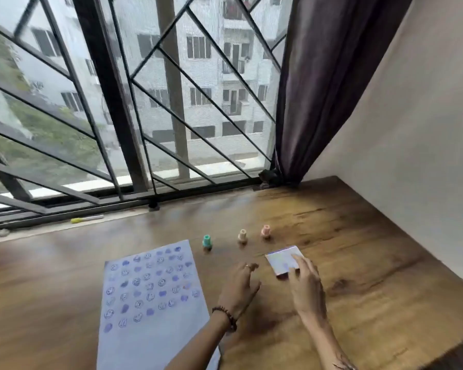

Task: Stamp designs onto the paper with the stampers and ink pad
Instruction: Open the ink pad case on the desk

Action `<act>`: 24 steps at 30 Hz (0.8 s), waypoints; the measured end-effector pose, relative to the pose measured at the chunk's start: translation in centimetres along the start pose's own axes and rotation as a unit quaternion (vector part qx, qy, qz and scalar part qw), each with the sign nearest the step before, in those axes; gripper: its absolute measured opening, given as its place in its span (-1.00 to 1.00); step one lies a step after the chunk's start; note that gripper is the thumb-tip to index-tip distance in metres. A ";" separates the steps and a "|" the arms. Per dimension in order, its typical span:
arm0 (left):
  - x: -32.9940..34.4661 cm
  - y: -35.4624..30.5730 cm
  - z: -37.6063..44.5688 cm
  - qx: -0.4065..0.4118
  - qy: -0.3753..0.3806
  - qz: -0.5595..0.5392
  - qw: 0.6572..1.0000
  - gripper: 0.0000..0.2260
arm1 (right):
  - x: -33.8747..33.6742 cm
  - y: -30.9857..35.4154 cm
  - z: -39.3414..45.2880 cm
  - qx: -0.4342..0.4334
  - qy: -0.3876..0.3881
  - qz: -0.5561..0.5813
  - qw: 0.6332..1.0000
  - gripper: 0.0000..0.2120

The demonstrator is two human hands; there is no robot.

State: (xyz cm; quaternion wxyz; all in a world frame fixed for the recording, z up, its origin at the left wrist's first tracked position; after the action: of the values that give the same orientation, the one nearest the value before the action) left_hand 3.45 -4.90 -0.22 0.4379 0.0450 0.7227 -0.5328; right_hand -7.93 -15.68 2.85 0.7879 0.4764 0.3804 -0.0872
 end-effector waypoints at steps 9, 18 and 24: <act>1.8 0.7 6.4 -0.078 -0.015 -0.064 0.995 -0.73 | 0.6 -7.3 3.2 0.116 0.004 0.052 0.992 -0.60; 0.9 1.9 6.4 -0.103 -0.038 -0.063 0.992 -0.88 | 2.3 -6.8 1.9 0.087 0.011 0.073 0.993 -0.63; -1.5 4.0 2.5 -0.172 -0.074 -0.127 0.974 -0.86 | 3.4 -4.3 -1.0 0.041 0.033 0.086 0.995 -0.65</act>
State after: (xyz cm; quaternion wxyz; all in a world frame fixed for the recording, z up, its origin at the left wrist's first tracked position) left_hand 7.93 -4.65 -2.22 0.4203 -0.1627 0.7690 -0.4533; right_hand -8.21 -16.34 -2.66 0.7590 0.5423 0.3598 -0.0189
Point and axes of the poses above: each hand's wrist, its own z-axis towards the middle knuckle, its own x-axis out of the palm, y = z × x, the point moved 6 cm from there along z, towards the middle knuckle, and after that the axes turned 1 degree about -x, right-handed, at the moved point
